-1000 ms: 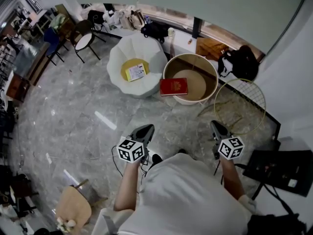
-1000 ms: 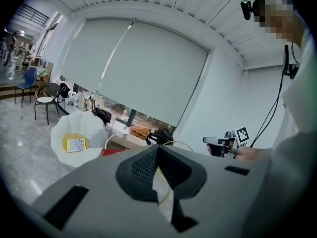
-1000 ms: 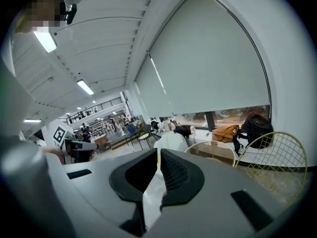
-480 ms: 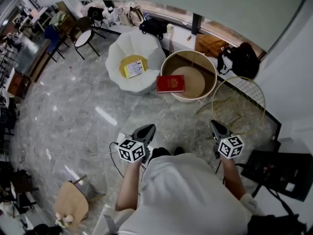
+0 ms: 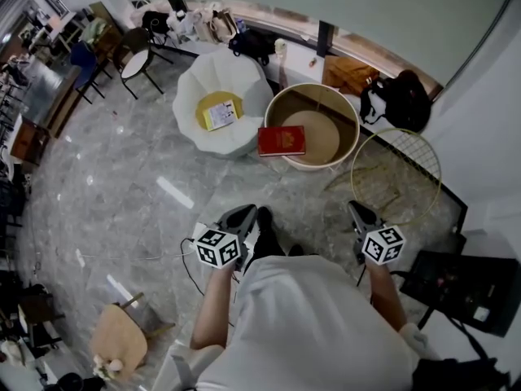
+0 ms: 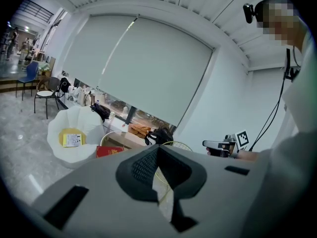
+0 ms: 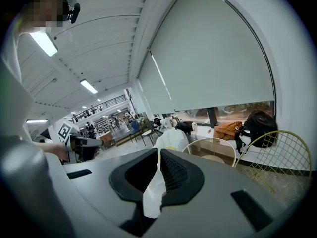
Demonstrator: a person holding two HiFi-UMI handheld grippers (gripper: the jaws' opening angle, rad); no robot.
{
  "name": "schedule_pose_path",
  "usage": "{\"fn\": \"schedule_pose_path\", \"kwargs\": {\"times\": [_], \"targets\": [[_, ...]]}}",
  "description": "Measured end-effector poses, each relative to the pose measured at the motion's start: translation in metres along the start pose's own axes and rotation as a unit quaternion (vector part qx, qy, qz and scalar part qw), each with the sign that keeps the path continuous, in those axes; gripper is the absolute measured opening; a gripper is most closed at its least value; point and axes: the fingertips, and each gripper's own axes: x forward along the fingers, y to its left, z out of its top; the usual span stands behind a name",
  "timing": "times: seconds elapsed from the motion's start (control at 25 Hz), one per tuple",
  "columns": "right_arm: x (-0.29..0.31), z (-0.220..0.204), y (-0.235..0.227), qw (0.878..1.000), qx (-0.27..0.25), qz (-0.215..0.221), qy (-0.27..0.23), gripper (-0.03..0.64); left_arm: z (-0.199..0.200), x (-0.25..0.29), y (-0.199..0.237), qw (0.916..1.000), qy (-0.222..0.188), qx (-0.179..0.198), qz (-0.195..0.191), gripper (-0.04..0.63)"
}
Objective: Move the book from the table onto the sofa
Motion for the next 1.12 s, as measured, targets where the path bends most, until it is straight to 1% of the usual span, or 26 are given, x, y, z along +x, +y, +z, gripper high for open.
{"fn": "schedule_pose_path", "kwargs": {"times": [0.28,0.44,0.8,1.12], "targets": [[0.023,0.011,-0.015,1.000,0.005,-0.019,-0.001,0.043,0.019,0.024,0.025,0.9999,0.004,0.001,-0.011,0.002],[0.044,0.014,-0.020,0.999,0.025,-0.033,0.001,0.043,0.036,0.037,0.045,0.9998,0.010,0.005,-0.020,0.002],[0.114,0.038,-0.022,0.997,0.030,-0.063,0.015,0.043,0.080,0.069,0.108,0.9987,0.025,0.017,-0.042,0.002],[0.180,0.058,-0.018,0.996,0.038,-0.080,0.029,0.043,0.110,0.098,0.169,0.9966,0.046,0.009,-0.067,0.002]]}}
